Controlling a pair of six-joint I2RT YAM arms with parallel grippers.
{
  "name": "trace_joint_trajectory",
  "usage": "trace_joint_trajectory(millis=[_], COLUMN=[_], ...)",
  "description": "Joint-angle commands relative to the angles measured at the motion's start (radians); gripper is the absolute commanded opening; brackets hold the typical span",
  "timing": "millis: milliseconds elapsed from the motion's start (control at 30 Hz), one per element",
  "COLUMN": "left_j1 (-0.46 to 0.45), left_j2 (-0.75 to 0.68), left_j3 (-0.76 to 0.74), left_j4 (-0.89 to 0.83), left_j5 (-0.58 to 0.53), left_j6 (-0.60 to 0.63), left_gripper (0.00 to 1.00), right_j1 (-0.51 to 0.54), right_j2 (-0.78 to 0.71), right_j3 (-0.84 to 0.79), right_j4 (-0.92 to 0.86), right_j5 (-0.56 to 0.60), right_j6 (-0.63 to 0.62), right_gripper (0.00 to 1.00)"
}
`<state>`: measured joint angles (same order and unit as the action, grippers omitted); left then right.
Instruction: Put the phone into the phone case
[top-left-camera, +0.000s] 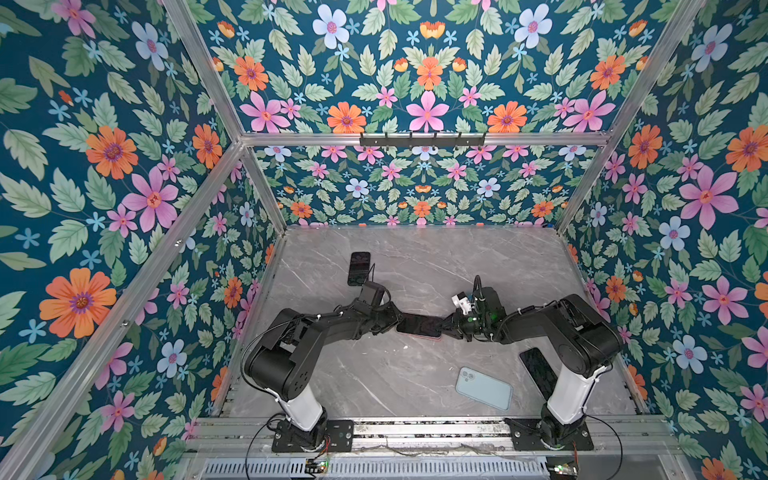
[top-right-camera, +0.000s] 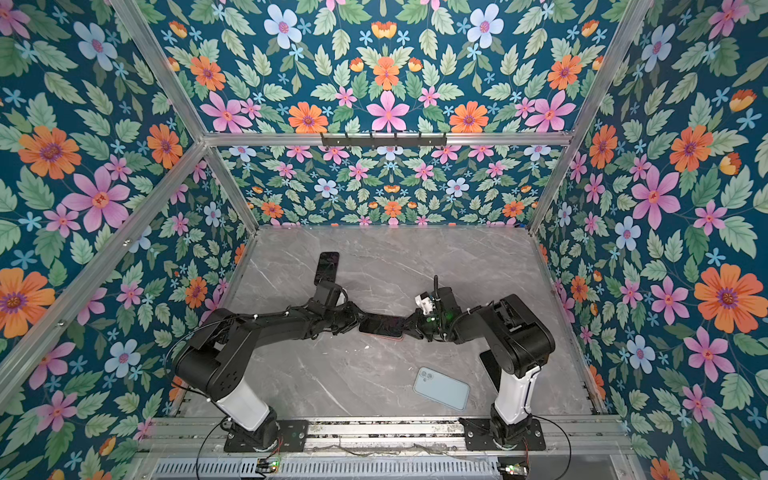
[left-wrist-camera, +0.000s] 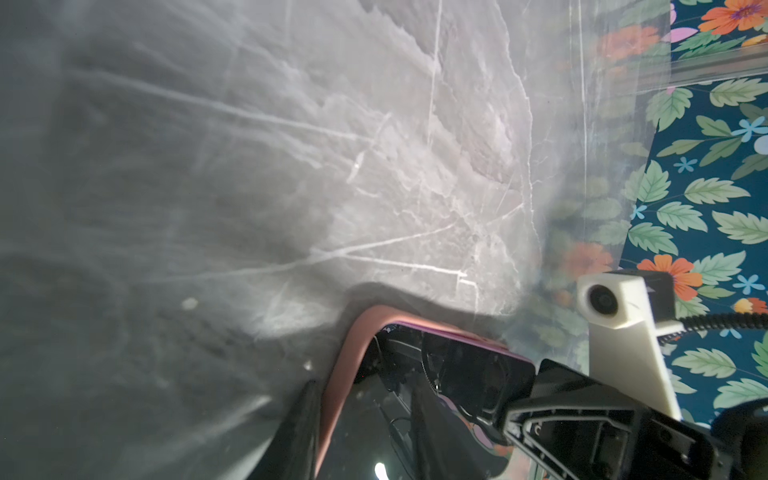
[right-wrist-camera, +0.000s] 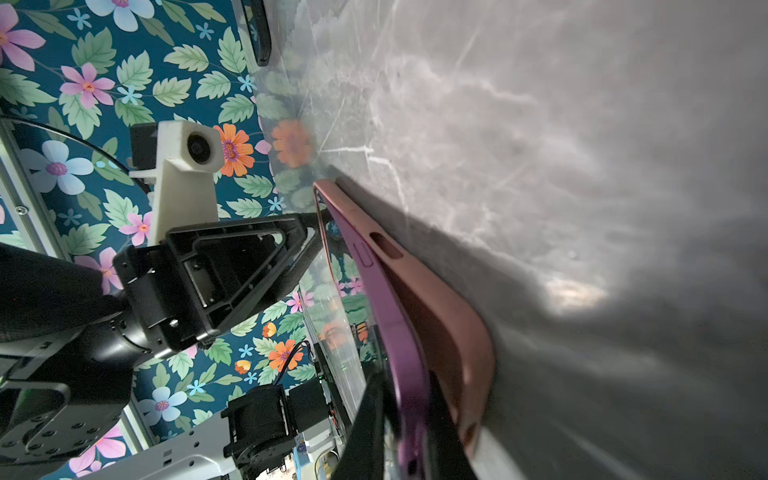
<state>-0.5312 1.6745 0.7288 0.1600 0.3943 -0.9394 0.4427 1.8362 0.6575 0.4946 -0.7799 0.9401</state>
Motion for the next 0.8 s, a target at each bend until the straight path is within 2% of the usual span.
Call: trace_joint_trajectory(millis=[0, 400, 767], left_j1=[-0.016, -0.014, -0.007], left_j2=[0.001, -0.023, -0.052], left_j3=[-0.009, -0.025, -0.028], left_j4=[-0.014, -0.056, -0.086], left_j5=[0.102, 0.082, 0.067], left_j6=[-0.016, 0.002, 0.016], left_gripper=[0.38, 0.37, 0.38], right_j1=[0.025, 0.039, 0.04], right_j2=[0.01, -0.11, -0.195], right_j3=[0.0, 0.013, 0.052], right_j4=[-0.165, -0.33, -0.465], right_j5=[0.064, 0.145, 0.164], right_j6=[-0.015, -0.08, -0.113], right_gripper=[0.03, 0.14, 0.32])
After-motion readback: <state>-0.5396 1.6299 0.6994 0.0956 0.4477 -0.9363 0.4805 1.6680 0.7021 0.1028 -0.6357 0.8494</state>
